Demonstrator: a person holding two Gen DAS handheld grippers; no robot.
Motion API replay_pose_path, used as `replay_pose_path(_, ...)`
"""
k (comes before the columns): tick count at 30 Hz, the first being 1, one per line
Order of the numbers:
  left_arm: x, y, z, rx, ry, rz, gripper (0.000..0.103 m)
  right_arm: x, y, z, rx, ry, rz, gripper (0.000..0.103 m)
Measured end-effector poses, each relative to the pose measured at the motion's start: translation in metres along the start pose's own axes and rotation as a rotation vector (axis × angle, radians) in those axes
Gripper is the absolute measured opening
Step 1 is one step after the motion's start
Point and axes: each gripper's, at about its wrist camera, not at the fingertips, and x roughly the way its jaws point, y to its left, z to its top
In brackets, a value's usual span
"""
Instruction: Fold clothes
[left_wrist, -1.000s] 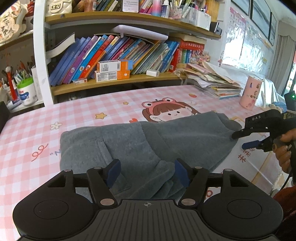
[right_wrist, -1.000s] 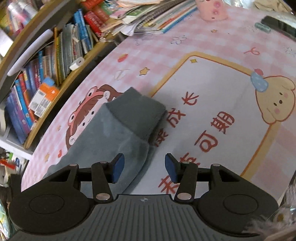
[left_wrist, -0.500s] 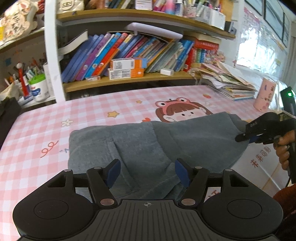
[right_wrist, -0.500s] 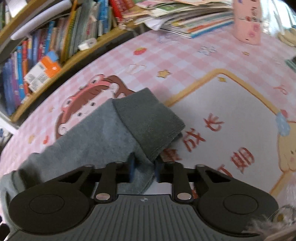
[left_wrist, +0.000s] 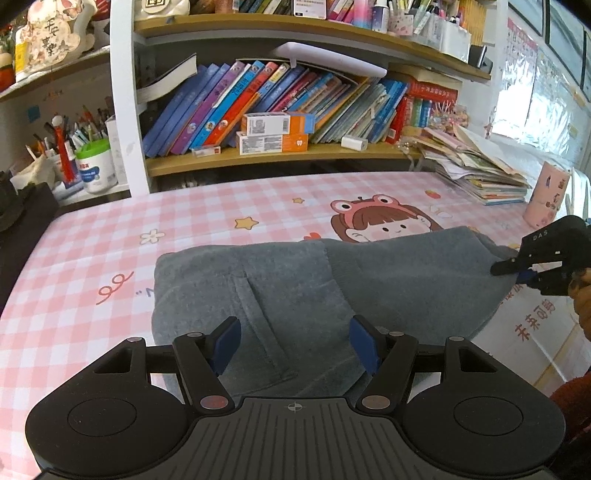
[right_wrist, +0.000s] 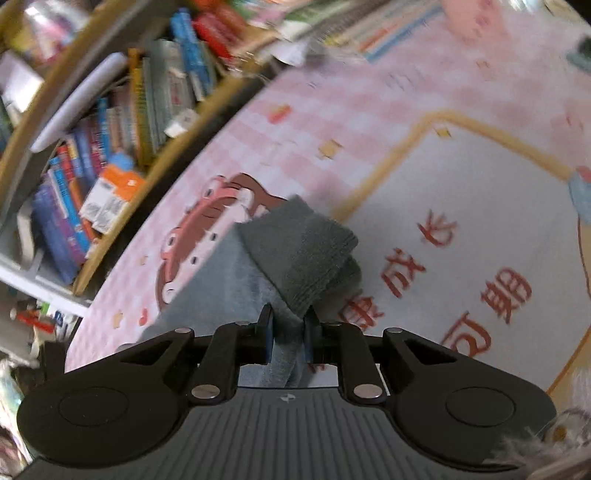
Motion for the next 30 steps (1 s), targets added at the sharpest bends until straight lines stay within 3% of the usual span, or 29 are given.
replay_pose_path(4,0.001,-0.001,0.000,0.005,0.001,-0.007,0.066,0.009,-0.004,0.002,0.025,0.012,0.003,0.034)
replay_pose_path(7,0.001,-0.001,0.000,0.004,0.004,-0.011,0.066,0.016,0.000,0.002,0.015,0.008,0.007,0.034)
replay_pose_path(11,-0.001,0.002,-0.001,-0.009,-0.005,-0.008,0.066,0.018,0.006,0.004,-0.028,0.008,0.000,0.016)
replay_pose_path(16,-0.006,0.013,-0.002,-0.058,-0.019,0.017,0.066,-0.003,0.000,0.007,0.031,-0.047,0.023,0.014)
replay_pose_path(22,-0.010,0.026,-0.005,-0.105,-0.031,0.027,0.066,-0.021,-0.006,0.010,0.045,-0.065,-0.026,0.014)
replay_pose_path(30,-0.011,0.033,-0.003,-0.138,-0.065,0.013,0.066,-0.056,0.064,0.003,-0.200,-0.140,0.099,0.014)
